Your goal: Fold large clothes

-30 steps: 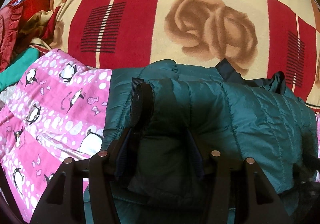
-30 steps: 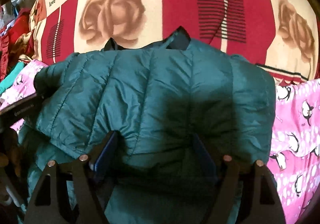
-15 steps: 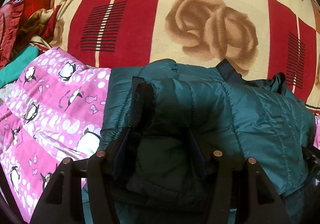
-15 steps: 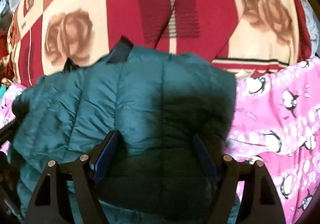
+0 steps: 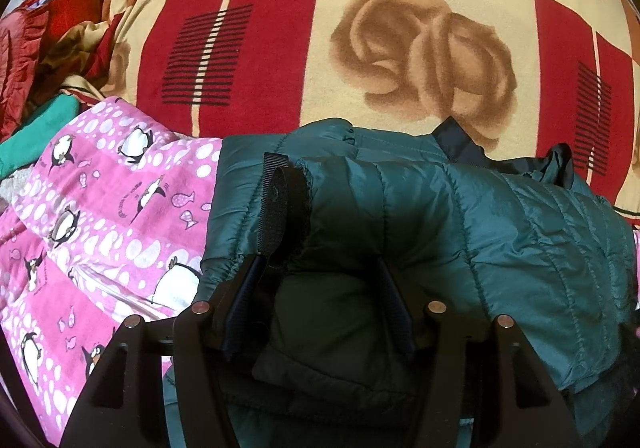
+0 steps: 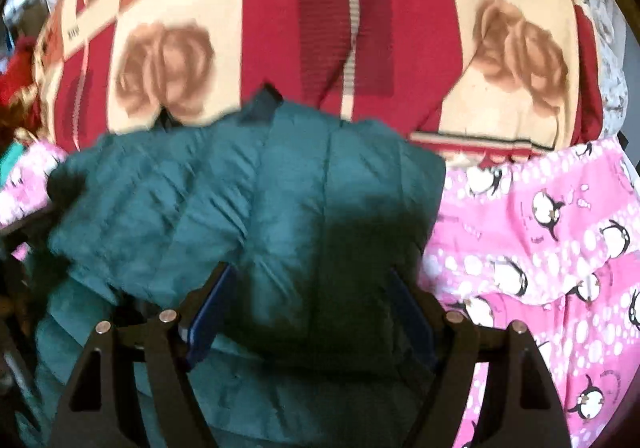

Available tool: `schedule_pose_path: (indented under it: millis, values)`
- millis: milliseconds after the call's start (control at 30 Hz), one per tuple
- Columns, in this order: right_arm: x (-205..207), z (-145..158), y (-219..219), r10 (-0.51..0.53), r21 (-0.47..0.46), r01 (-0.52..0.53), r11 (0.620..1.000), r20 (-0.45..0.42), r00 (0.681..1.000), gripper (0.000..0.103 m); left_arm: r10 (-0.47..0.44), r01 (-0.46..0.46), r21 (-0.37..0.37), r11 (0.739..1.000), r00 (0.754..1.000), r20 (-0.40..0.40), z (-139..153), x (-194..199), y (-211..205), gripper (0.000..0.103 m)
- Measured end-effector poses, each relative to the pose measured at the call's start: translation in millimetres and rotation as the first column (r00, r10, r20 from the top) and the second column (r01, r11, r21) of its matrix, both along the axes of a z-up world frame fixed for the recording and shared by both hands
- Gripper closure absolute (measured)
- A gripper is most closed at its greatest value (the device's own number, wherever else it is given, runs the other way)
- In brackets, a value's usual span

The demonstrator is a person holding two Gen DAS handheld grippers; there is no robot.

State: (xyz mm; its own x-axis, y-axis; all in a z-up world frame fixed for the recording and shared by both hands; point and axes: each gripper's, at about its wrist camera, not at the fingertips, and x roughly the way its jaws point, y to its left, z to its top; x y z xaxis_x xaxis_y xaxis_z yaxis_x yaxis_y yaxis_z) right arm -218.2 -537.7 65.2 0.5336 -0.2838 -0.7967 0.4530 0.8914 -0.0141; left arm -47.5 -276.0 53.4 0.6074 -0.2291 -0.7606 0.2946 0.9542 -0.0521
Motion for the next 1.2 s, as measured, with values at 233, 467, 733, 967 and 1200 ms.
schedule_pose_path:
  millis: [233,467,733,967,1200]
  values:
    - [-1,-3,-3,-0.030,0.038,0.030,0.999,0.007,1.000,0.020,-0.024,0.024,-0.001,1.000,1.000,-0.015,11,-4,6,0.067]
    - [-49,37,10,-0.035,0.070,0.028,0.997,0.097,0.995,0.020,-0.012,0.013,-0.038,0.999,1.000,0.025,48,-30,38,0.067]
    - [-93,43,33,-0.039,0.114,0.030,0.993,0.075,0.996,0.019,-0.027,0.027,-0.017,0.999,0.999,0.025,62,-74,71,0.067]
    - [-128,37,59,-0.022,0.121,0.016,0.993,0.042,0.999,0.019,-0.036,0.036,-0.004,0.999,0.999,0.001,63,-115,92,0.067]
    - [-152,24,78,-0.009,0.117,0.008,0.993,0.009,1.000,0.019,-0.048,0.048,0.021,0.999,0.999,-0.004,58,-147,103,0.067]
